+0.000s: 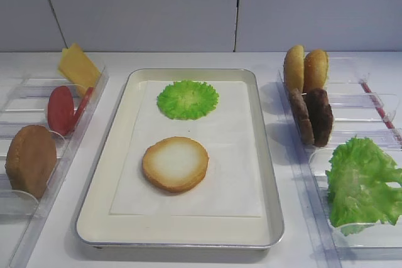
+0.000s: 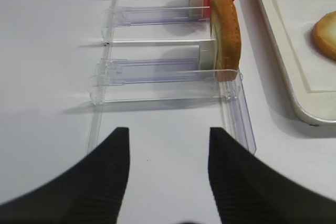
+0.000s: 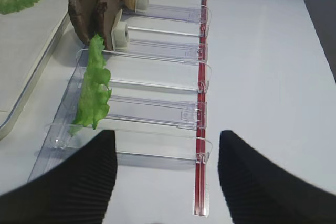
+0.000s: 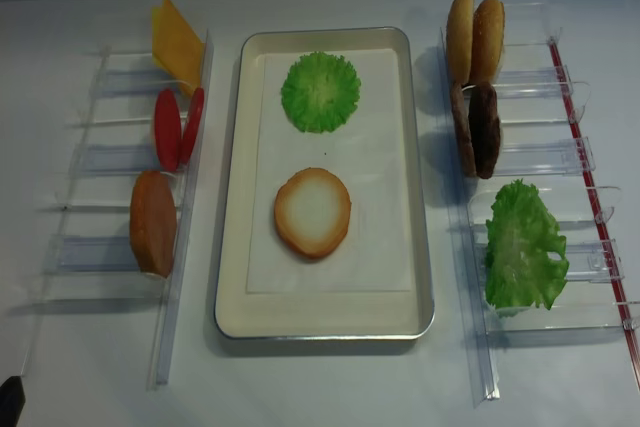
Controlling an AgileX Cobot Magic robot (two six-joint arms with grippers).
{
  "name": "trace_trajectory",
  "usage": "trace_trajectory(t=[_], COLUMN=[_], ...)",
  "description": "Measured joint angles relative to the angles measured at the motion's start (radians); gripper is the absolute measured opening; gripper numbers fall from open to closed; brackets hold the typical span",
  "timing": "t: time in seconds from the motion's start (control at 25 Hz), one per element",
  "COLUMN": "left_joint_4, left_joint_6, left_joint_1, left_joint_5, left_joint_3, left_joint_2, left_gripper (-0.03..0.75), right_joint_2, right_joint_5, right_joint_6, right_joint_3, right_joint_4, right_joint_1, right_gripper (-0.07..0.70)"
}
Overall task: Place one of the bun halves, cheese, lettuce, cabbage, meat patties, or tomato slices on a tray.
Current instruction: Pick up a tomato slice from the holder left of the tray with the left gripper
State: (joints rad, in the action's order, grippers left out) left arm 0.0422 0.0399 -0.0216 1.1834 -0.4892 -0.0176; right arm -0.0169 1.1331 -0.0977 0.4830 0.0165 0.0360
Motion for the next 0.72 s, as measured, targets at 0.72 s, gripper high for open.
trace_trajectory(t=[0.72], left_joint_4=[0.000], left_joint_6=[0.000], left_joint_1=[0.000], left_joint_5=[0.000], left_joint_3=[0.000], left_joint_2=[0.000], left_gripper=[0.322], right_joint_2=[0.000], right_joint_5=[0.000], right_joint_6=[0.000], right_joint_3=[0.000], right_joint_4=[-0.002], right_joint_1=[0.000], right_gripper=[0.444])
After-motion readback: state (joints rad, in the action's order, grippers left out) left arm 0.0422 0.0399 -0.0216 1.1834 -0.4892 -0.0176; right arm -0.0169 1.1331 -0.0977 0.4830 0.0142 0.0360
